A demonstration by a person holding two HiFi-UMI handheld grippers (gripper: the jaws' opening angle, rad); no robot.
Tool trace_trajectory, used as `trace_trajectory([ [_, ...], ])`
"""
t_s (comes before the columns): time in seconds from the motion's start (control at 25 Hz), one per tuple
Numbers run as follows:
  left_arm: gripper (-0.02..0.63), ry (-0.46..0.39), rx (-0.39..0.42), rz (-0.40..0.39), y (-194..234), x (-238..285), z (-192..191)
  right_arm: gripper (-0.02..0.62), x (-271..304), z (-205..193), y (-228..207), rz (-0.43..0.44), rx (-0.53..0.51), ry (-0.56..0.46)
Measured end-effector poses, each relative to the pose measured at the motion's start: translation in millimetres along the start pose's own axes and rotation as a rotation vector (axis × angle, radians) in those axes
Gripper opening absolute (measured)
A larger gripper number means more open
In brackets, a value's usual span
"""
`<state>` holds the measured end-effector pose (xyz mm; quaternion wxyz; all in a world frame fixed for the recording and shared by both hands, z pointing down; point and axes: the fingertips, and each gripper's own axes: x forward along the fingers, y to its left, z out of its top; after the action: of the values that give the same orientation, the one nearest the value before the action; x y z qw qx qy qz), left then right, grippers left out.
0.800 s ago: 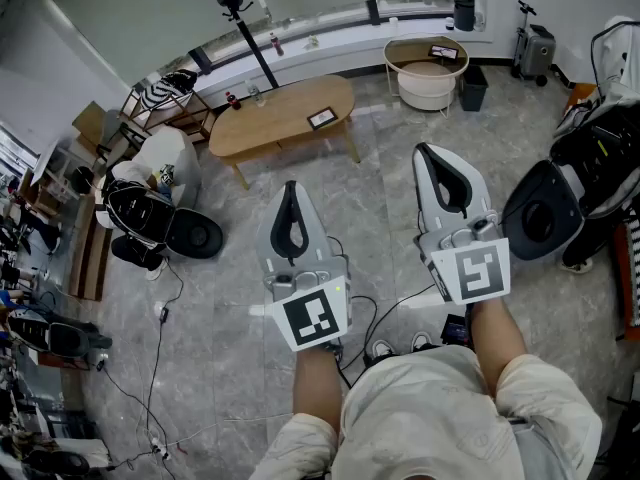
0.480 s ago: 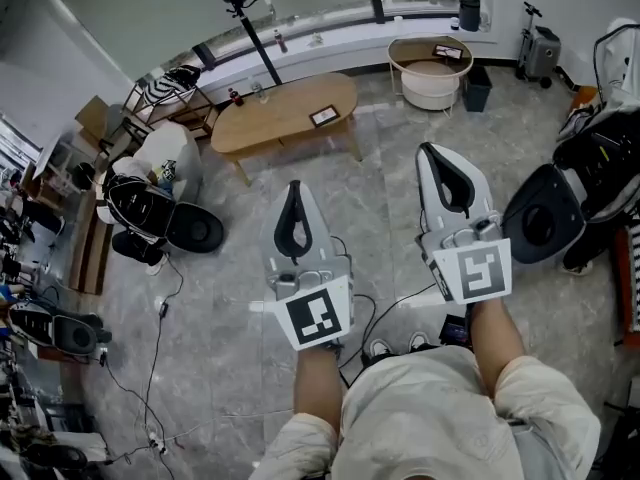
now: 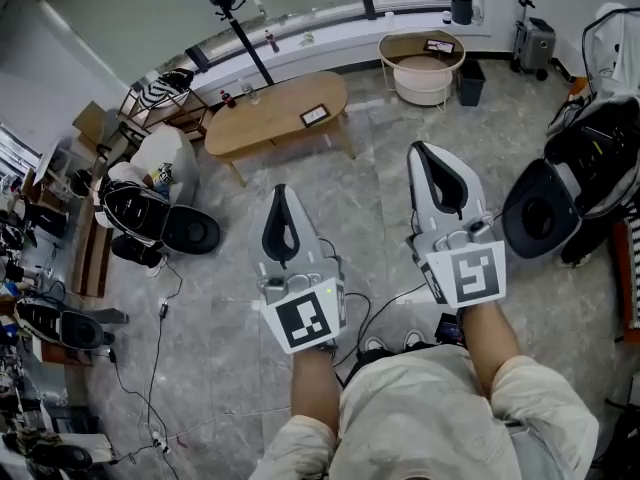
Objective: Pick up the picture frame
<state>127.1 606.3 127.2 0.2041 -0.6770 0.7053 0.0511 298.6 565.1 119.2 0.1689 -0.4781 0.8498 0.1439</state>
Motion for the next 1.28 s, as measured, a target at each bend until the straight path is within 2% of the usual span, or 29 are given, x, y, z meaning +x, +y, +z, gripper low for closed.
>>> trace_trajectory([
  [0.32,0.003,0.028,0.002,-0.011,-33.2,-2.1,-8.5,0.002,-17.6,-7.9,-23.0,0.004,0.006,0.009],
  [0.56,0.003,0.028,-0.011,-0.017,-42.5,4.6,-15.1,0.002,-18.3,-18.0,-31.0,-0.002,0.004,0.021],
  [0.92,0.003,0.027,-0.029,-0.018,-33.0,30.6,-40.7,0.002,11.4,-38.7,-30.7,-0.002,-0.004,0.021],
  [1.28,0.003,0.024,-0.038,-0.015,-2.4,84.7,-75.8,0.002,72.4,-73.6,-25.2,0.007,-0.019,0.041],
])
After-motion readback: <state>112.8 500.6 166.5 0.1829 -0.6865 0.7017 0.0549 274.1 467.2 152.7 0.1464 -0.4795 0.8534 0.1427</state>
